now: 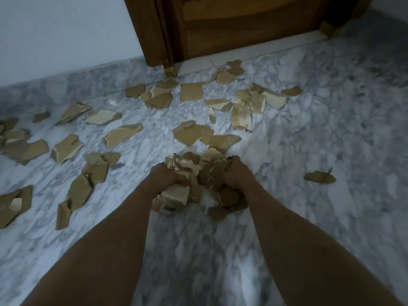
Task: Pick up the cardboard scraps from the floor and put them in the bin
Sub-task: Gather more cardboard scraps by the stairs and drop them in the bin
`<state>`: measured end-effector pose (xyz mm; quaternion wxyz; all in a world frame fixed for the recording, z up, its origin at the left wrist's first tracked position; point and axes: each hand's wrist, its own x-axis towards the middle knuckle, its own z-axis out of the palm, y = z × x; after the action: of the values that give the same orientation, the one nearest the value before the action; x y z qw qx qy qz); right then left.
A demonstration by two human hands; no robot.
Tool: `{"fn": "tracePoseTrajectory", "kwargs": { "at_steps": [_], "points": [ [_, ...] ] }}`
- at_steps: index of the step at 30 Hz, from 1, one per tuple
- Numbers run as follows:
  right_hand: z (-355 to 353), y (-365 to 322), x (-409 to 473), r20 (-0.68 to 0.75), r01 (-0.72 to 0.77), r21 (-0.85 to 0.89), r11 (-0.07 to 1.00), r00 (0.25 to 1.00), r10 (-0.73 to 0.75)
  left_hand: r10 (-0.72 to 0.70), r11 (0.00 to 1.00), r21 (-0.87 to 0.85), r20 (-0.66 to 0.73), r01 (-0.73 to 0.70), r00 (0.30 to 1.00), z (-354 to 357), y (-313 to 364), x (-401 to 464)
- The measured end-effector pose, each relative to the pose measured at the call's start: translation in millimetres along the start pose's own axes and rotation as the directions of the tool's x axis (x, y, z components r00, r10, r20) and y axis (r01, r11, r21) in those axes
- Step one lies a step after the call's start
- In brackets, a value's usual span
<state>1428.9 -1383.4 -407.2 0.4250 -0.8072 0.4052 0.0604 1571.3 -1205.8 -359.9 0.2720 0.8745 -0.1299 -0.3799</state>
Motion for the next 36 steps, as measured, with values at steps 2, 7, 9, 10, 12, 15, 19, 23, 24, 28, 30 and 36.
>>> {"fn": "tracePoseTrajectory", "kwargs": {
  "at_steps": [2,7,9,10,12,15,19,23,24,28,30,36],
  "points": [
    [5,3,-6,-0.031,-0.006,0.03,1.0,0.999,0.007,0.017,0.973,0.231,0.01,-0.019,1.0,14,12,1],
    [9,7,-18,-0.053,-0.032,0.113,0.993,0.998,0.038,0.11,0.979,0.166,0.078,-0.121,0.991,19,21,8],
    [6,8,-21,-0.044,-0.01,0.163,0.987,0.999,0.018,0.117,0.987,0.098,0.113,-0.129,0.987,16,18,13],
    [4,10,-21,-0.056,0.005,0.186,0.983,0.998,0.006,0.12,0.991,0.048,0.129,-0.128,0.984,15,17,11],
    [-7,13,-17,-0.096,0.008,0.244,0.97,0.995,0.017,0.133,0.991,-0.051,0.144,-0.127,0.981,12,11,14],
    [-36,13,-9,-0.077,-0.03,0.481,0.876,0.994,0.076,0.115,0.983,-0.157,0.143,-0.093,0.983,-2,-5,23],
    [-60,-8,12,-0.036,-0.021,0.521,0.853,0.998,0.046,0.056,0.974,-0.223,0.132,-0.025,0.99,-24,-25,38],
    [-55,-49,43,0.166,-0.123,0.235,0.964,0.983,0.085,0.017,0.977,-0.212,0.155,0.017,0.988,-33,-34,45],
    [-52,-59,49,0.22,-0.139,0.121,0.983,0.969,0.11,-0.004,0.979,-0.202,0.156,0.036,0.988,-33,-36,45],
    [-33,-71,72,0.194,-0.161,-0.218,0.963,0.959,0.204,-0.003,0.996,-0.085,0.217,0.022,0.976,-30,-37,55],
    [-26,-75,69,0.158,-0.166,-0.273,0.948,0.964,0.214,-0.006,0.999,-0.048,0.236,0.018,0.972,-31,-36,58],
    [-22,-75,52,0.092,-0.136,-0.271,0.953,0.982,0.166,0.016,1.0,-0.023,0.234,-0.011,0.972,-31,-31,51]
  ]
}}
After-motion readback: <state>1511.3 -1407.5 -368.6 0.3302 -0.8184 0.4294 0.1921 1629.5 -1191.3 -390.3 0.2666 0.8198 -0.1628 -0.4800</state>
